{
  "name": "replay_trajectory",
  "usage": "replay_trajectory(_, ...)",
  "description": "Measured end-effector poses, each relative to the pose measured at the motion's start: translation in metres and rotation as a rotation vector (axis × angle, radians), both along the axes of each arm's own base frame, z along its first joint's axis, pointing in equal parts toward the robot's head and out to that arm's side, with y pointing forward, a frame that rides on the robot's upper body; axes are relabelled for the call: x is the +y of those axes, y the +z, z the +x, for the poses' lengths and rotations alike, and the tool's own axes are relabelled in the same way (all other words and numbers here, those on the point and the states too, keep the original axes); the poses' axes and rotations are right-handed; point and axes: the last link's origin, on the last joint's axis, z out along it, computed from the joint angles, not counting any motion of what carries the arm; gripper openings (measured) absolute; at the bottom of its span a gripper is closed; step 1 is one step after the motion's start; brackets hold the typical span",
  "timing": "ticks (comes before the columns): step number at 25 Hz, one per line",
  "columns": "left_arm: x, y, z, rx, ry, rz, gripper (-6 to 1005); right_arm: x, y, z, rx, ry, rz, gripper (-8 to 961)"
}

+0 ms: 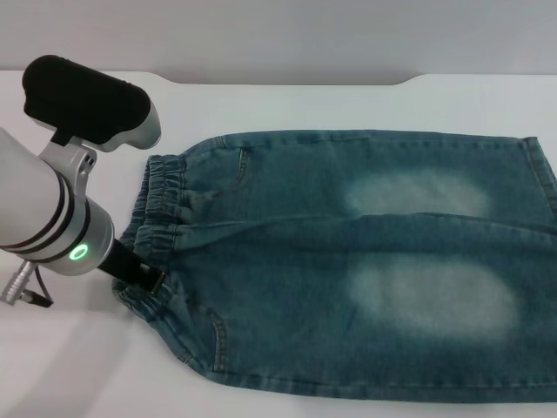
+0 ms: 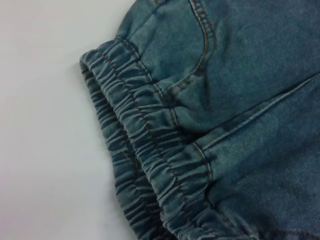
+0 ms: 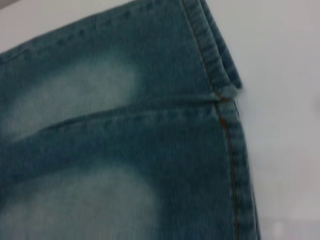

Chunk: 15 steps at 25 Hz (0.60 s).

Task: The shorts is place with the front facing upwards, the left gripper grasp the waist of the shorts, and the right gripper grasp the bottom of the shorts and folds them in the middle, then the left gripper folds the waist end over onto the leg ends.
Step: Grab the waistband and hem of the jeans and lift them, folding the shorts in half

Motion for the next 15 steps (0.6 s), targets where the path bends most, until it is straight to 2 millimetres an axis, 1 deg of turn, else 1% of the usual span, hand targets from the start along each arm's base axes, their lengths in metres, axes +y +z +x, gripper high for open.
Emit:
replay_trajectory(8, 0.001, -0.001, 0.001, 0.0, 0.003, 0.001, 39, -0.007, -0.013, 0.012, 0.032, -0.05, -0.04, 593)
replay_trajectory(15, 0.003, -0.002, 0.003, 0.001, -0.004, -0.001, 39, -0.008, -0.018, 0.014, 0.051, -0.055, -0.053, 582)
